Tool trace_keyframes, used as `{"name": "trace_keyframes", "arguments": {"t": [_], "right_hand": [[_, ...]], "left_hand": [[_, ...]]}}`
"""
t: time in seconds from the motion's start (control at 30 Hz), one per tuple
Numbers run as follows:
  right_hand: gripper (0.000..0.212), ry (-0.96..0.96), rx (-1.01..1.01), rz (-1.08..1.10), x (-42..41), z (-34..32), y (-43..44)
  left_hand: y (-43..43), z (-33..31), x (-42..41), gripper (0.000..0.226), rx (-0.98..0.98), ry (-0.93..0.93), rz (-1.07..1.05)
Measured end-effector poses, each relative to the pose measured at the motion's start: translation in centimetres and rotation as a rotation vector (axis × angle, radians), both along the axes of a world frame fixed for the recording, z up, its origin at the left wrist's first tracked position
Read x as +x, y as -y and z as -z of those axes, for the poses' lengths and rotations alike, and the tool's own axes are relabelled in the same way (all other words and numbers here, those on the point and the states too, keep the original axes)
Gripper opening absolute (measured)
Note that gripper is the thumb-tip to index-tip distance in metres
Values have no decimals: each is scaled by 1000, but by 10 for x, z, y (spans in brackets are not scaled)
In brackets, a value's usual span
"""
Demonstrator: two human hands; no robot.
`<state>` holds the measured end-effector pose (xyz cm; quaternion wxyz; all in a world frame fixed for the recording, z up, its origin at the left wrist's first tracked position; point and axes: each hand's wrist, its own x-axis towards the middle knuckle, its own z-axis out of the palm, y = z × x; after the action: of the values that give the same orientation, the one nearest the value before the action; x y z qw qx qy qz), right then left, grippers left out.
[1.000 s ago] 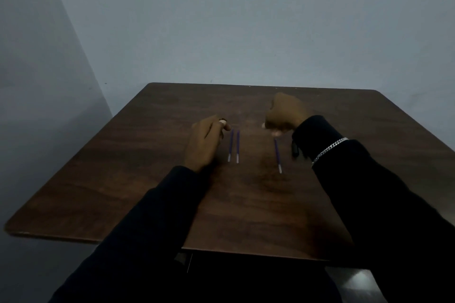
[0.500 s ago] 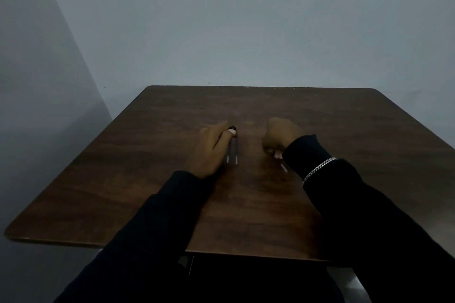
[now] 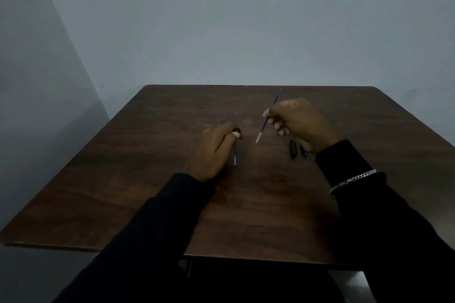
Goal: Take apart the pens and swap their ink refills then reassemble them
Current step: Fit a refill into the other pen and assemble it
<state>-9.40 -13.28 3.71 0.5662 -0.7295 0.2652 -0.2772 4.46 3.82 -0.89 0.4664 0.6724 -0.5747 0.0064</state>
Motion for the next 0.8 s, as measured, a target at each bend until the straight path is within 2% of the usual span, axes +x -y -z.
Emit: {"name": "trace_keyframes", "arguments": {"t": [0.13, 0.27, 0.5, 0.67, 0.8], "right_hand": [[15, 278, 15, -86, -7, 9, 1], [10, 393, -10, -92, -4, 12, -4], [11, 330, -136, -94, -1, 14, -10], [6, 296, -196, -139, -1, 15, -16], [17, 210, -257, -196, 1, 18, -21]], "left_hand": [[0, -3, -6, 29, 2, -33, 45], [-1, -5, -9, 29, 5, -38, 58], [-1, -5, -10, 31, 21, -85, 61], [-1, -4, -8, 29, -1, -49, 52], [-1, -4, -9, 27, -19, -58, 56]]}}
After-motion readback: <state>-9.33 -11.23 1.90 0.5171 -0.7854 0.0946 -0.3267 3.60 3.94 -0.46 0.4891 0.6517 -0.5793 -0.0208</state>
